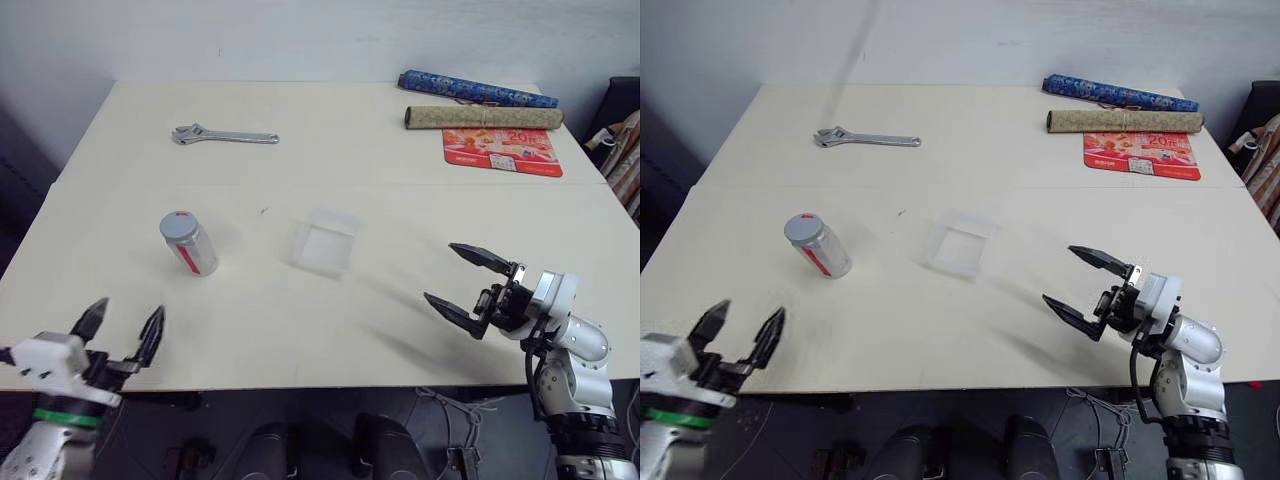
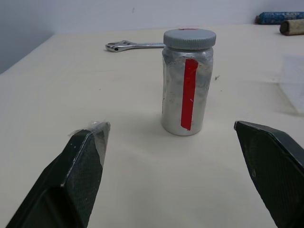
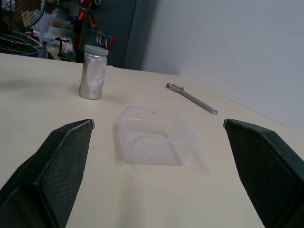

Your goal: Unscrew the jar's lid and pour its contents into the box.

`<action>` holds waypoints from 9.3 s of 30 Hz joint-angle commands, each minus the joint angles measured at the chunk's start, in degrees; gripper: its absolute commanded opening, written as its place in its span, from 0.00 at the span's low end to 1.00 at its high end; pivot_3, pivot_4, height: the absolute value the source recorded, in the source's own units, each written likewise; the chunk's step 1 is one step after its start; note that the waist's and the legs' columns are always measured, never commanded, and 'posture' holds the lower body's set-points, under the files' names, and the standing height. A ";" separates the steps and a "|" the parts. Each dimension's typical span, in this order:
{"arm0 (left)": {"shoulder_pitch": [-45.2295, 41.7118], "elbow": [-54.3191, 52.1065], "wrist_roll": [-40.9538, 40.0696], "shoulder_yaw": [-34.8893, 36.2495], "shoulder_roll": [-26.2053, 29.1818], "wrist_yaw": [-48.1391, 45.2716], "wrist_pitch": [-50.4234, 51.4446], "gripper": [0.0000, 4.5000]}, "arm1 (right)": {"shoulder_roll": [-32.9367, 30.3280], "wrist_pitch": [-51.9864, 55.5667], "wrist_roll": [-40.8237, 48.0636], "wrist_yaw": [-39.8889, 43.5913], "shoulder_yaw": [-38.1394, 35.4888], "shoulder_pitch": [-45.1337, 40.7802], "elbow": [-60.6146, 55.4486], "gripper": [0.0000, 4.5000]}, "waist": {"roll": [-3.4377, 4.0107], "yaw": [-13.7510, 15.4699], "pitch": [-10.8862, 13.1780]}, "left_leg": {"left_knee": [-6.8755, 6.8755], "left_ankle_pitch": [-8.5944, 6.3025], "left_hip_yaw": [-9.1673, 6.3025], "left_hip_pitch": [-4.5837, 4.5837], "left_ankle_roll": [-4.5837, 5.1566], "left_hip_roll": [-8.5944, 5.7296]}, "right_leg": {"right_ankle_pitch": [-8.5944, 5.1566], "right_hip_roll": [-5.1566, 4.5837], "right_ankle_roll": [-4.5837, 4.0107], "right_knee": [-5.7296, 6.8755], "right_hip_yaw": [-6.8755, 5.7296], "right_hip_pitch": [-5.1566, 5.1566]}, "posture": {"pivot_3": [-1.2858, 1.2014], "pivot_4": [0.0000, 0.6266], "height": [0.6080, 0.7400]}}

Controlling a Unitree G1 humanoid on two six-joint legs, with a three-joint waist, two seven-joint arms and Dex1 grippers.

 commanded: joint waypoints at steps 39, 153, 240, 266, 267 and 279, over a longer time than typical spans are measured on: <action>-33.88 29.49 13.43 -12.08 0.11 6.36 -6.15 0.54 | 0.19 9.38 -1.22 -15.00 0.46 4.44 -19.02 1.00 | 0.08 0.25 -0.05 | 0.41 -0.07 -0.03 -0.10 0.05 0.01 | 0.01 -0.07 0.02 0.49 -0.01 -0.04 | 0.52 0.24 1.00; -56.71 21.37 -6.97 -29.83 12.11 -44.51 15.62 0.51 | -5.93 53.68 3.51 -12.02 11.32 -35.32 -14.56 0.99 | 0.47 -0.04 0.20 | 0.60 0.00 -0.07 -0.45 0.04 0.05 | -0.02 0.62 -0.04 0.56 -0.42 -0.27 | 0.52 0.24 1.00; -58.97 31.76 -3.39 -24.22 17.48 -45.75 8.00 0.51 | -10.00 19.09 -7.60 -15.78 -3.60 -13.66 10.64 0.56 | 0.47 -0.09 0.21 | 0.53 0.00 0.09 -0.42 0.12 -0.01 | 0.01 0.62 0.08 0.38 -0.37 -0.20 | 0.52 0.24 1.00; -81.03 64.65 29.71 -33.38 18.67 -25.79 -26.10 0.51 | -15.53 39.46 4.23 -17.83 -5.24 0.30 -25.99 0.99 | 0.63 0.86 0.43 | 0.56 0.20 0.03 -0.36 0.02 0.07 | 0.03 0.59 0.08 0.54 -0.19 -0.23 | 0.52 0.24 1.00; -81.67 66.04 33.87 -35.26 18.90 -22.53 -31.60 0.51 | -15.31 39.73 4.12 -18.04 -5.16 0.53 -26.37 0.99 | 0.63 1.09 0.43 | 0.57 0.18 0.05 -0.38 0.05 0.04 | 0.04 0.58 0.09 0.50 -0.19 -0.24 | 0.52 0.24 1.00; -91.26 71.35 86.65 -58.30 22.48 35.24 -51.34 0.51 | -13.75 40.52 3.79 -19.22 -5.36 3.51 -27.11 0.99 | 0.56 1.59 0.47 | 0.56 -0.03 0.11 -0.55 0.30 -0.04 | 0.12 0.58 0.23 0.21 -0.27 -0.26 | 0.52 0.24 1.00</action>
